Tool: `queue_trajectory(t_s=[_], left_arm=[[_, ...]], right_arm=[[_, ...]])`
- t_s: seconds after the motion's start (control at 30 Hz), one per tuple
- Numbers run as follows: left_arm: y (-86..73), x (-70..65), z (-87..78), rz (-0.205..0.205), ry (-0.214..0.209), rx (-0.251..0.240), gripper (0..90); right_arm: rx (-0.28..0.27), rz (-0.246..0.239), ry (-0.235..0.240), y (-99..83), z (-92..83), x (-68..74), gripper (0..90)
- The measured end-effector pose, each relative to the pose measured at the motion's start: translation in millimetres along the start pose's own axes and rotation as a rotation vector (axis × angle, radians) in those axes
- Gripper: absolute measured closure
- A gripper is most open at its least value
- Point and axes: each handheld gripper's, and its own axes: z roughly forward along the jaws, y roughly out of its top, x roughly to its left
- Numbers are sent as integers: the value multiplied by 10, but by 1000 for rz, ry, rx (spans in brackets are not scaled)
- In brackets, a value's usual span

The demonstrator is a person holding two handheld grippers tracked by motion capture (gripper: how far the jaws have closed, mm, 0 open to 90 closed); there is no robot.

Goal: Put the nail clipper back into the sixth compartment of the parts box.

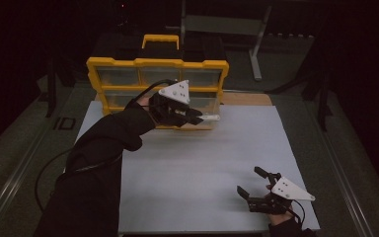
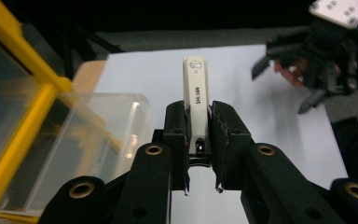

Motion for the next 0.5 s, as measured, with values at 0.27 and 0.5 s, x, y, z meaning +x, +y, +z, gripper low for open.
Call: queue_trajectory(t_s=[0.27,0.5], left_arm=[[13,125,-14,-38,33,-49,785],[5,298,-20,-103,102,-66,784]], right_arm=[[0,-1,0,2,-3,-2,99],[-1,1,1,0,-4,-5,99]])
